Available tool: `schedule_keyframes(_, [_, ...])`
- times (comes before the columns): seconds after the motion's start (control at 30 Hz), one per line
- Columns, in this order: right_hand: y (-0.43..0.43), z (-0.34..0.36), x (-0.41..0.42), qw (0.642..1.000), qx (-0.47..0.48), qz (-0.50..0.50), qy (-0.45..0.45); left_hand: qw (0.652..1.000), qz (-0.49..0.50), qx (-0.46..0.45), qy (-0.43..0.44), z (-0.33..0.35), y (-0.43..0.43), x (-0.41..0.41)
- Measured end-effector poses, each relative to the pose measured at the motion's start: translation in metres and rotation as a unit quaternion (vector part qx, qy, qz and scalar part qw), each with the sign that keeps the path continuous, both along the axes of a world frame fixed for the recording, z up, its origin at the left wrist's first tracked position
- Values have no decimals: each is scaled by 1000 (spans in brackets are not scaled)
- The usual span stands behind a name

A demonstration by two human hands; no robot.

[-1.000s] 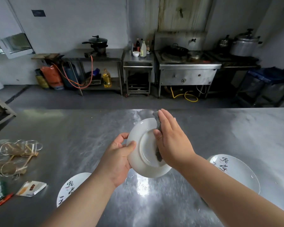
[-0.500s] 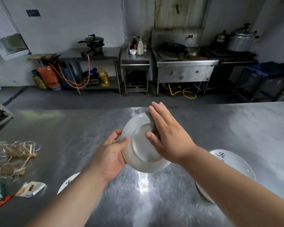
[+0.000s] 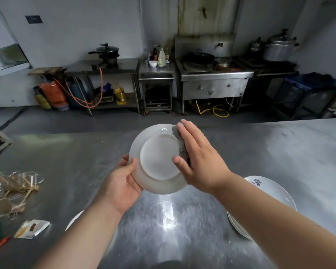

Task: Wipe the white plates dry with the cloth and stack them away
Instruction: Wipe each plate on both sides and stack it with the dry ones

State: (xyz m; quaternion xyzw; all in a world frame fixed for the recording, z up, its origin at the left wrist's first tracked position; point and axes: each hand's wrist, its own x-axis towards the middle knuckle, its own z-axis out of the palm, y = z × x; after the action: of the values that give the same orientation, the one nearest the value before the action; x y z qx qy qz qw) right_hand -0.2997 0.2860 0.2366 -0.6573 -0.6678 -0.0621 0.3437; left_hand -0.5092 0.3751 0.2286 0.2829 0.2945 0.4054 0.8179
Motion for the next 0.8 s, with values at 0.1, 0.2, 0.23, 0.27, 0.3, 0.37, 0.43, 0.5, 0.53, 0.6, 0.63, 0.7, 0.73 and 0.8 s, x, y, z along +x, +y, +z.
schedule_keyframes(0.1, [-16, -25, -27, 998, 56, -2, 25, 1000, 16, 5, -1, 4, 1, 4])
schedule_keyframes(0.2, [-23, -45, -43, 994, 101, -5, 30, 1000, 12, -11, 4, 1, -7, 8])
schedule_keyframes(0.23, [-20, -41, -42, 993, 111, -15, 45, 1000, 2, -16, 4, -1, -12, 9])
schedule_keyframes(0.27, [-15, -35, -38, 990, 117, -27, 77, 1000, -12, -18, 2, -2, -16, 9])
schedule_keyframes(0.3, [-12, -27, -33, 985, 120, -36, 122, 999, -31, -14, -6, 0, -19, 9])
schedule_keyframes(0.37, [-6, -13, -20, 972, 126, -37, 195, 998, -68, 0, -16, 7, -18, 3])
schedule_keyframes(0.43, [-3, -4, -8, 971, 115, -10, 208, 995, -98, 7, 1, 18, -9, -3])
schedule_keyframes(0.5, [-1, 0, -4, 975, 76, 23, 207, 991, -127, 19, 38, 24, -4, -5])
schedule_keyframes(0.53, [0, 0, -5, 977, 52, 34, 206, 989, -134, 27, 59, 22, -4, -5])
schedule_keyframes(0.6, [0, -6, -10, 978, 20, 38, 206, 988, -134, 26, 70, 15, -9, -5])
schedule_keyframes(0.63, [-3, -11, -14, 977, 10, 32, 210, 989, -131, 18, 66, 9, -13, -5])
schedule_keyframes(0.7, [-15, -25, -27, 975, 1, 12, 222, 992, -115, 2, 50, -2, -16, -6])
schedule_keyframes(0.73, [-23, -33, -36, 975, 1, 5, 223, 994, -102, -4, 45, -6, -17, -8])
schedule_keyframes(0.8, [-36, -47, -54, 977, -7, 7, 213, 995, -86, -11, 42, -13, -16, -9])
